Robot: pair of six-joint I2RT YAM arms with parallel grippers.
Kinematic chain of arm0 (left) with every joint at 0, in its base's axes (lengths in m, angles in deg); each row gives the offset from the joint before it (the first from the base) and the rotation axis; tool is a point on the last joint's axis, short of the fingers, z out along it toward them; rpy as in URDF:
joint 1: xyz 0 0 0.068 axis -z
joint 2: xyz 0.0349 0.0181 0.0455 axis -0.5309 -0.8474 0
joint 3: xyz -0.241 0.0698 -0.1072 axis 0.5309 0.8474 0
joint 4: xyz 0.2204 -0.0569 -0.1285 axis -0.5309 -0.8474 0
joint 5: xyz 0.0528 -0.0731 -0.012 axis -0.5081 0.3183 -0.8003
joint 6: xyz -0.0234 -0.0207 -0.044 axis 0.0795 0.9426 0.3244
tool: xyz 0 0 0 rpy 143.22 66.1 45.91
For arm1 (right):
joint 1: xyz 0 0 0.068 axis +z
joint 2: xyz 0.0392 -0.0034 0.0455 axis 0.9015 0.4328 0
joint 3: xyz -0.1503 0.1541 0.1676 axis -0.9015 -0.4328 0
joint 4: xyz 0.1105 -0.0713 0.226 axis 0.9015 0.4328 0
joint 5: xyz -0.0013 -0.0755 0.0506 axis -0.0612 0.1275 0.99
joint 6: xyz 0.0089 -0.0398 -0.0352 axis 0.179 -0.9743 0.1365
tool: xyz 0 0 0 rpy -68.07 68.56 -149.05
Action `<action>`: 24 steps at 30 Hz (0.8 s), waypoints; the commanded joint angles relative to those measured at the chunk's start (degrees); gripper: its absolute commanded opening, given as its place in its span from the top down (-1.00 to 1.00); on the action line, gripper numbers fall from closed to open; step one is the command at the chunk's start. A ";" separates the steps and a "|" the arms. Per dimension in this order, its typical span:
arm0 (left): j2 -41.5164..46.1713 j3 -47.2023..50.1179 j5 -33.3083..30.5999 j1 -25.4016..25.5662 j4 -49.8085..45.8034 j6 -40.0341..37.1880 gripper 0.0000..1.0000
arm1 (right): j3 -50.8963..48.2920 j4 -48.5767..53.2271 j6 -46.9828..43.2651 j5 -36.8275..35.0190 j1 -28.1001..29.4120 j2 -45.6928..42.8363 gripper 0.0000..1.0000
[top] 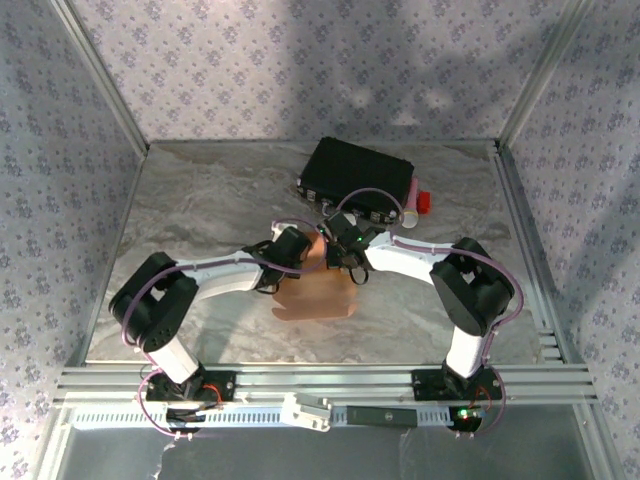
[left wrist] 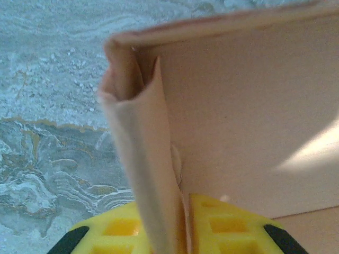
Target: Fold the paper box
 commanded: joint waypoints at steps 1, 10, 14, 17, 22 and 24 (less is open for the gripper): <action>-2.02 -0.68 -0.59 1.07 -0.09 -0.16 0.63 | 0.90 1.79 -0.41 2.21 0.51 1.32 1.00; -4.05 -1.78 -7.17 3.34 -2.54 1.90 1.00 | 0.72 1.80 -0.40 1.91 0.76 0.98 1.00; -5.47 -3.38 -10.38 5.00 -4.44 2.98 1.00 | 1.07 2.09 -0.33 1.66 0.99 1.13 1.00; -5.79 -3.89 -12.74 5.76 -5.89 4.12 1.00 | 0.98 2.15 -0.32 1.63 0.97 0.90 1.00; -4.88 -3.73 -13.37 5.96 -6.53 4.47 0.91 | 1.01 2.30 -0.41 1.79 0.95 0.77 1.00; -4.09 -3.47 -12.79 5.94 -6.10 4.22 0.58 | 1.10 2.39 -0.41 1.77 0.95 0.89 1.00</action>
